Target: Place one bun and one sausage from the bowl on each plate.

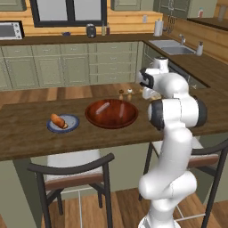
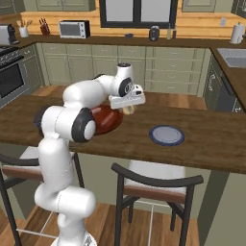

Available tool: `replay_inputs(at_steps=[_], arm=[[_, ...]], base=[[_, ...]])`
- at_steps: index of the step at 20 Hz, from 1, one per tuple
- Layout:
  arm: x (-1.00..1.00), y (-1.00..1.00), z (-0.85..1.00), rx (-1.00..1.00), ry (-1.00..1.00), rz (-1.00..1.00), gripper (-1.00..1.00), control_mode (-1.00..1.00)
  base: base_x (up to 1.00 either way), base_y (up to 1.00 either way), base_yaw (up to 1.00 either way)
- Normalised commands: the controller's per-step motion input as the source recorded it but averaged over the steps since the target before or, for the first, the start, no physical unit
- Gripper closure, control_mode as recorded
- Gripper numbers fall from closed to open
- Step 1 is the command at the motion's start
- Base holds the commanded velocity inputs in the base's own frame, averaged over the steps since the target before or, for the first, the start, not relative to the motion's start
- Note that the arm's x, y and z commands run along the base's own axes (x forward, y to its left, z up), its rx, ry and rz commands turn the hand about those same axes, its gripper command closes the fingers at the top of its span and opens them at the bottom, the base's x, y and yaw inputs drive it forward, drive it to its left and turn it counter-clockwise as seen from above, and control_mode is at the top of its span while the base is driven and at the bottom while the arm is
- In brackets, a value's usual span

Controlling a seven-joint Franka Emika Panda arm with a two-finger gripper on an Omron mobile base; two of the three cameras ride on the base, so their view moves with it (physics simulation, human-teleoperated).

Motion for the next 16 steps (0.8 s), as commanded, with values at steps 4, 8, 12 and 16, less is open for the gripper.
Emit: replay_inputs(at_steps=[4, 8, 12, 16], arm=[[0.83, -1.0, -0.12, 0.02, 0.27, 0.0, 1.0, -1.0], [0.26, -1.0, -0.47, 0.13, 0.03, -0.05, 1.0, -1.0], [0.14, -1.0, -0.36, 0.16, 0.0, -0.11, 1.0, -1.0], [-0.17, -0.77, -0.33, 0.07, 0.02, -0.14, 1.0, -1.0]], base=[[0.0, 0.0, 0.0], [0.0, 0.0, 0.0], [0.0, 0.0, 0.0], [0.0, 0.0, 0.0]])
